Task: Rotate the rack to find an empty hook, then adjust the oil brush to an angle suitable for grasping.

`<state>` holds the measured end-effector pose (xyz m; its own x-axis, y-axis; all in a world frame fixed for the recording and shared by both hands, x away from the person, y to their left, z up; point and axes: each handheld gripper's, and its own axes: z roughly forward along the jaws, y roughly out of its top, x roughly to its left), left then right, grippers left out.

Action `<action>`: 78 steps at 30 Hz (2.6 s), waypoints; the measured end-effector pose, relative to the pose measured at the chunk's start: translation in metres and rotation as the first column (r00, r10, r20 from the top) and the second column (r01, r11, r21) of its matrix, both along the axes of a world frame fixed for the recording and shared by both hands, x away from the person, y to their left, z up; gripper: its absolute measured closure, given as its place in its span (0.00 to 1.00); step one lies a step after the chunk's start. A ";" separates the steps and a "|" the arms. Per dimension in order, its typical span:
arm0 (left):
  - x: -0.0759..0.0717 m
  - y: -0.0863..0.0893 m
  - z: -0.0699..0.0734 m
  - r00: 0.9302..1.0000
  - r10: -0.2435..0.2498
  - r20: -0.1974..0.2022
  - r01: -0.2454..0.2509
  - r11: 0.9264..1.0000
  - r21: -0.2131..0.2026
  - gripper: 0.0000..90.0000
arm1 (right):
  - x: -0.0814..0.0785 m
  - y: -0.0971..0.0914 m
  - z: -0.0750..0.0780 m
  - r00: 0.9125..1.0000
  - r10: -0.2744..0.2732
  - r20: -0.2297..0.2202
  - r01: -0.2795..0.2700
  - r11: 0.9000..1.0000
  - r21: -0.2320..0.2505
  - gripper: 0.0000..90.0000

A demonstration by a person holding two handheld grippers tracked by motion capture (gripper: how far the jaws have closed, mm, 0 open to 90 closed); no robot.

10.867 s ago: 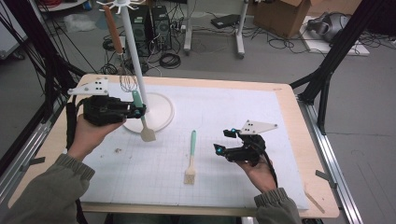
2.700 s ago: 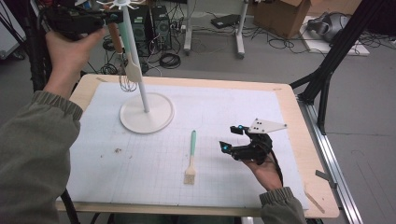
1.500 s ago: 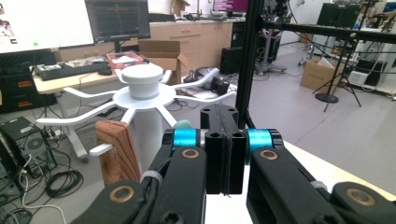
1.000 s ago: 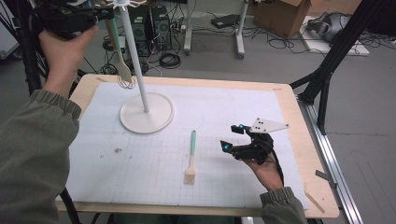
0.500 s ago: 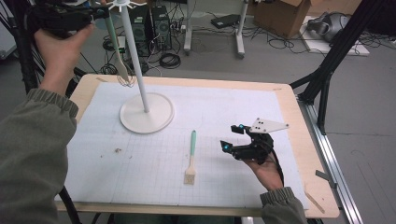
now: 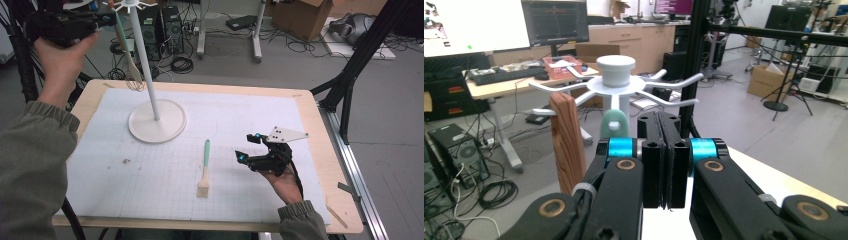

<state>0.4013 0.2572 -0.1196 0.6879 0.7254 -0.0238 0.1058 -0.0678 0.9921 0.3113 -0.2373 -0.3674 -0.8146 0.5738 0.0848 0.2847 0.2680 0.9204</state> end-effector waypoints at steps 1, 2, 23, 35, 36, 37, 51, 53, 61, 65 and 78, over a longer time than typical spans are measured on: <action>-0.001 0.001 -0.001 1.000 -0.005 0.000 0.005 1.000 0.004 0.97 | 0.000 0.000 0.000 1.000 -0.004 -0.001 0.004 1.000 0.000 0.27; -0.003 0.001 -0.002 1.000 -0.007 0.002 0.007 1.000 0.008 0.96 | 0.000 0.000 0.000 1.000 -0.004 -0.001 0.004 1.000 0.002 0.27; -0.034 0.017 -0.043 0.996 -0.090 -0.003 0.090 0.995 0.050 0.77 | -0.001 0.001 -0.002 1.000 -0.010 -0.015 0.009 1.000 -0.023 0.27; -0.040 0.020 -0.078 0.994 -0.104 -0.036 0.106 0.993 0.045 0.70 | -0.002 -0.003 -0.003 1.000 -0.017 -0.013 0.017 0.999 -0.027 0.27; -0.040 0.020 -0.080 0.994 -0.105 -0.040 0.107 0.993 0.046 0.69 | -0.002 -0.003 -0.003 1.000 -0.020 -0.017 0.020 0.999 -0.025 0.27; -0.040 0.020 -0.082 0.993 -0.106 -0.044 0.108 0.993 0.047 0.67 | -0.002 -0.004 -0.003 1.000 -0.020 -0.020 0.020 1.000 -0.023 0.27; -0.048 0.011 -0.103 0.989 -0.139 -0.057 0.142 0.988 0.056 0.60 | -0.002 -0.003 -0.004 1.000 -0.020 -0.019 0.019 0.999 -0.026 0.27; -0.048 0.012 -0.104 0.988 -0.140 -0.058 0.143 0.988 0.060 0.59 | -0.002 -0.003 -0.004 1.000 -0.017 -0.021 0.016 1.000 -0.027 0.27; -0.052 0.013 -0.112 0.989 -0.139 -0.057 0.142 0.988 0.055 0.58 | -0.001 -0.002 -0.004 1.000 -0.018 -0.025 0.017 0.999 -0.028 0.27; -0.056 0.012 -0.118 0.988 -0.142 -0.052 0.145 0.988 0.060 0.58 | -0.001 -0.002 -0.004 1.000 -0.017 -0.022 0.016 0.999 -0.031 0.27; -0.069 -0.002 -0.150 0.985 -0.157 -0.074 0.163 0.982 0.090 0.52 | -0.001 0.004 -0.006 1.000 -0.013 -0.022 0.012 0.999 -0.048 0.28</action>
